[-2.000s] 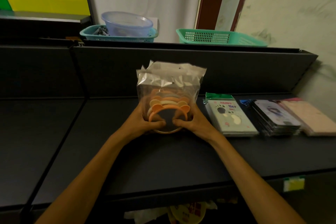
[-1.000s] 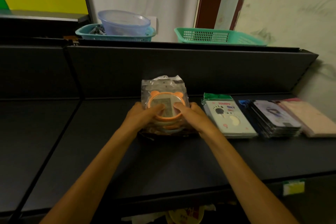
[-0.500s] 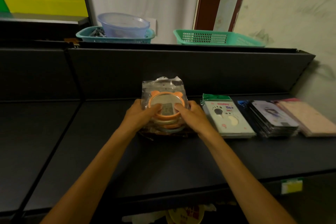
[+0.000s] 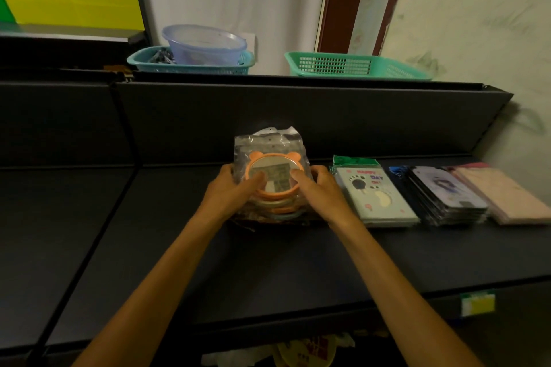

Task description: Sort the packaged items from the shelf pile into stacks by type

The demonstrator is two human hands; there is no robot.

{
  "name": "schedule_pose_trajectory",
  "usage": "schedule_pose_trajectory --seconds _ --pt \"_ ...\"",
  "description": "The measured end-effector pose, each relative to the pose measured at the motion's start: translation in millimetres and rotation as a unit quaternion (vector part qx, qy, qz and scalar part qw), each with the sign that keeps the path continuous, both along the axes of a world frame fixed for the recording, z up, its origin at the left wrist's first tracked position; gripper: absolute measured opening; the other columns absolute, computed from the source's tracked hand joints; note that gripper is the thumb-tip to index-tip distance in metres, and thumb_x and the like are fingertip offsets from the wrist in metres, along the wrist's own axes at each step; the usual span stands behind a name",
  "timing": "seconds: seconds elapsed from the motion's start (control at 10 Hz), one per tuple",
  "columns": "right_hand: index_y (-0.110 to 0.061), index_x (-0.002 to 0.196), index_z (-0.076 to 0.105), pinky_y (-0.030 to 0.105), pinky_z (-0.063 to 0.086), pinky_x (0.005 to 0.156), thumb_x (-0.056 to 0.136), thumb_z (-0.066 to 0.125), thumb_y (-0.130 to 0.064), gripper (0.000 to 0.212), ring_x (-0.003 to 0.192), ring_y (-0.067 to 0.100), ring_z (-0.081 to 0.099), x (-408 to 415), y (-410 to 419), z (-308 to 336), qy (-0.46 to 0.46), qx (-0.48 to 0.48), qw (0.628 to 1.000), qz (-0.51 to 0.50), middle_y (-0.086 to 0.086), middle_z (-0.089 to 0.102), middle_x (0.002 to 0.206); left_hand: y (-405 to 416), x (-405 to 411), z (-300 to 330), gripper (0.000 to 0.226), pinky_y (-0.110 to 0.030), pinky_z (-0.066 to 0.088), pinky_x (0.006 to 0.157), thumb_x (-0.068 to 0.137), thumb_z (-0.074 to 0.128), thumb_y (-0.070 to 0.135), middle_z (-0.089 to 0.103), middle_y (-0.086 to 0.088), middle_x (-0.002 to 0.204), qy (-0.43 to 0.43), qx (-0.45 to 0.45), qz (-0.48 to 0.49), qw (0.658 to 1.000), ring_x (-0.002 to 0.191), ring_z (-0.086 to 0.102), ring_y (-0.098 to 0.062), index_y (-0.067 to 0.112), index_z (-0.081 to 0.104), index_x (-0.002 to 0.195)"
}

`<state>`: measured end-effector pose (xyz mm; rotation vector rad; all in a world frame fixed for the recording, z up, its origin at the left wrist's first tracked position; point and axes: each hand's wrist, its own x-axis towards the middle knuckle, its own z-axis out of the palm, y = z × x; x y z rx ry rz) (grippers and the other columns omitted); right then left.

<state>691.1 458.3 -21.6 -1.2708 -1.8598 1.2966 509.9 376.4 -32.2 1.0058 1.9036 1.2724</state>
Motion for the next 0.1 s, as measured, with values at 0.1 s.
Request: schedule_pose_trajectory --seconds 0.1 --pt "-0.027 0.136 0.037 0.029 0.044 0.070 0.076 0.054 -0.066 0.074 0.115 0.022 0.049 2.4 2.8 0.9 -0.006 0.019 1.000 -0.023 0.005 0.045 0.135 -2.3 -3.4 5.1 0.087 -0.038 0.052 0.079 0.074 0.065 0.058 0.048 -0.006 0.137 0.031 0.006 0.021 0.999 0.105 0.057 -0.020 0.024 0.027 0.144"
